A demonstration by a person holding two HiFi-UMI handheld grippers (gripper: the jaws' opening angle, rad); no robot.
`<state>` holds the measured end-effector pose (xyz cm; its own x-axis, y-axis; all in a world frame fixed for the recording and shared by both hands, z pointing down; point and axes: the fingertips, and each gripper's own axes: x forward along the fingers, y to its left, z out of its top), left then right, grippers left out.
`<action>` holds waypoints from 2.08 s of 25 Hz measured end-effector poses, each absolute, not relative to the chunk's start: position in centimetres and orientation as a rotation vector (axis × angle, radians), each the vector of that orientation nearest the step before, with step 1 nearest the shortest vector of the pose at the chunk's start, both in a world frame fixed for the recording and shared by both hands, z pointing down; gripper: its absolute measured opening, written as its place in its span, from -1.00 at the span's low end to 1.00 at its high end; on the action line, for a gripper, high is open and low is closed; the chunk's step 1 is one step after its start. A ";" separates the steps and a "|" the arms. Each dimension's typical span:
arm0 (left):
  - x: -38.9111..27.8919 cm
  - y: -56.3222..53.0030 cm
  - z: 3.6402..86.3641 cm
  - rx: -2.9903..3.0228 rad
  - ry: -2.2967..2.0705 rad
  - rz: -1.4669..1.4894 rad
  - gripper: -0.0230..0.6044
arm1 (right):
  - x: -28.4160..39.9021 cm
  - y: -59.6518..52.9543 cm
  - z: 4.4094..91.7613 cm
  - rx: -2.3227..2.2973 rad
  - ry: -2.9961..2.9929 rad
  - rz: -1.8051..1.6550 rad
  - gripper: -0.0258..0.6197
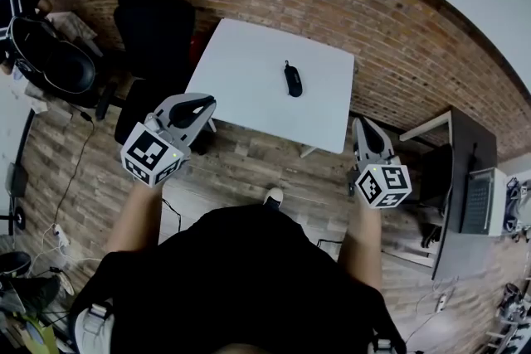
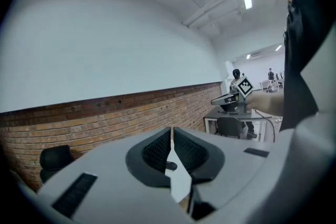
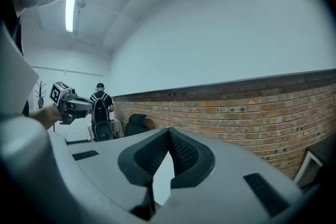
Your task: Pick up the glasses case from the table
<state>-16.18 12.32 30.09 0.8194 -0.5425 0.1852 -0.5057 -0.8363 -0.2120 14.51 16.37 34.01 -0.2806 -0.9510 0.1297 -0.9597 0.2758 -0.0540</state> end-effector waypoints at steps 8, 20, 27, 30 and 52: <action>-14.1 10.4 30.6 -2.852 0.843 -0.385 -0.85 | 16.2 13.8 34.5 1.797 -2.467 0.160 -0.88; -11.6 7.0 30.9 -2.847 0.883 -0.408 -0.85 | 18.6 9.7 34.8 1.750 -2.493 0.167 -0.88; -10.0 5.5 31.2 -2.845 0.900 -0.427 -0.85 | 20.3 7.9 35.2 1.732 -2.522 0.191 -0.88; -9.1 4.9 31.2 -2.843 0.908 -0.437 -0.85 | 21.0 7.1 35.3 1.721 -2.531 0.201 -0.88; -3.0 0.1 33.1 -2.831 0.993 -0.552 -0.85 | 25.8 0.2 37.0 1.566 -2.641 0.269 -0.88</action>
<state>-2.97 0.13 33.13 0.7234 -0.6191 0.3056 -0.5863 -0.7846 -0.2016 25.76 0.24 37.02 -0.4826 -0.8647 0.1395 -0.8751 0.4691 -0.1190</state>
